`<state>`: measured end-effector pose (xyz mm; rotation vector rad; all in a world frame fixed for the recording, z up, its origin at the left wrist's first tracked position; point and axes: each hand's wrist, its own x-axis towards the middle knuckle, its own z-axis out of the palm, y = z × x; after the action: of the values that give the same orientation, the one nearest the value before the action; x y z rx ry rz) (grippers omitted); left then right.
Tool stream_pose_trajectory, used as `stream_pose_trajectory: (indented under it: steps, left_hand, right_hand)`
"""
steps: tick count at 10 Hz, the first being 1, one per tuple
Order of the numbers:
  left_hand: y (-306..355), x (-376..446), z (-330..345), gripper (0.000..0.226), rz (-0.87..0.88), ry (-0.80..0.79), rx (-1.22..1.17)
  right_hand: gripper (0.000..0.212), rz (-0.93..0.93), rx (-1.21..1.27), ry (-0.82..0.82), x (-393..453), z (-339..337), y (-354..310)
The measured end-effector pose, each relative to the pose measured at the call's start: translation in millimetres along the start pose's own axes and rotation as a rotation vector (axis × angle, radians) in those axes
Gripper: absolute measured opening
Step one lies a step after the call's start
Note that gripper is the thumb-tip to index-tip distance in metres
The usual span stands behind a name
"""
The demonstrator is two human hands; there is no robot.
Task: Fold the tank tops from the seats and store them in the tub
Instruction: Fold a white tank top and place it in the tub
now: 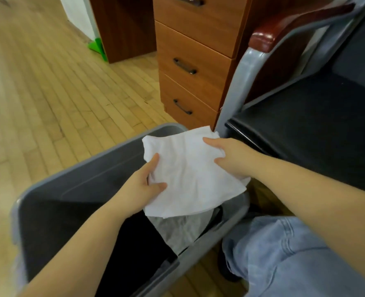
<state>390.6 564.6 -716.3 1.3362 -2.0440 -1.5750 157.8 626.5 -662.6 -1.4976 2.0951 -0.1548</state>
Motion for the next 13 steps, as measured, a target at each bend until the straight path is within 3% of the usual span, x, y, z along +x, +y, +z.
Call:
stream_pose_trajectory:
  steps: [3,6,7,9,11,12,13]
  left_hand:
    - [-65,-52,-33,0.082,-0.168,0.031,0.092]
    - [-115,-92,-33,0.086,-0.268,0.055,0.175]
    - [-128,-96,-22,0.087,-0.288,0.095,0.212]
    - [-146,-94,-1,0.084,-0.343,0.085,0.171]
    - [-170,-93,13,0.068,-0.454,0.174,0.093]
    - [-181,-95,16,0.053,-0.474,0.211,0.192]
    - [-174,-100,12,0.071,-0.532,0.185,0.218]
  right_hand:
    - [0.061,-0.095,-0.032,-0.199,-1,70,-73]
    - [0.063,-0.133,-0.079,-0.244,-7,120,-117]
    - [0.056,-0.119,-0.042,-0.292,-13,132,-123]
    - [0.069,-0.094,-0.125,-0.314,-10,160,-120]
    - [0.068,-0.052,-0.136,-0.302,2,186,-110]
    - [0.069,-0.074,-0.189,-0.346,6,198,-111]
    - [0.071,-0.132,-0.287,-0.379,5,208,-119]
